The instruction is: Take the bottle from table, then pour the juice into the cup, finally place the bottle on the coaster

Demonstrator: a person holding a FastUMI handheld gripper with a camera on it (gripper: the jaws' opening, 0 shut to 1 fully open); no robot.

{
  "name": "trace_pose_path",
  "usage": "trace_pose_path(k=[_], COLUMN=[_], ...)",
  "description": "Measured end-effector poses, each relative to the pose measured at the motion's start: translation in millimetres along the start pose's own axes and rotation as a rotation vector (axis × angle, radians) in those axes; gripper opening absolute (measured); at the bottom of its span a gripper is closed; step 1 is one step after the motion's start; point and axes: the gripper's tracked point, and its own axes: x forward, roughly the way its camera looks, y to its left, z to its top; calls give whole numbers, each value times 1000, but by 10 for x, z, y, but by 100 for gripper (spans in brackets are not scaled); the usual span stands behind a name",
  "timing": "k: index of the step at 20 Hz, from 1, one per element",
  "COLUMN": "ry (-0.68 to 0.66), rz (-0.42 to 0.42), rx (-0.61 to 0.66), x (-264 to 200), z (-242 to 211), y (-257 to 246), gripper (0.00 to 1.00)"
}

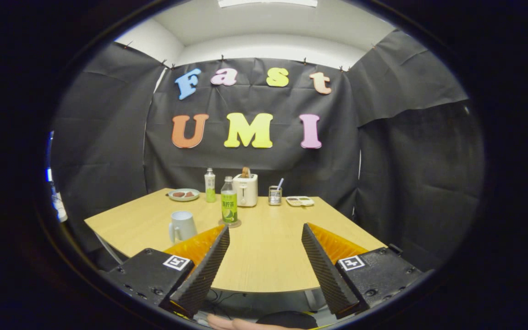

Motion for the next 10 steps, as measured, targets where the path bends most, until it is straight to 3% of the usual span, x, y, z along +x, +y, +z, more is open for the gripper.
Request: trace_pose_path(k=[10], ry=[7], rz=[-11], rx=[-14], x=[13], z=[27], y=[-20], gripper=[100])
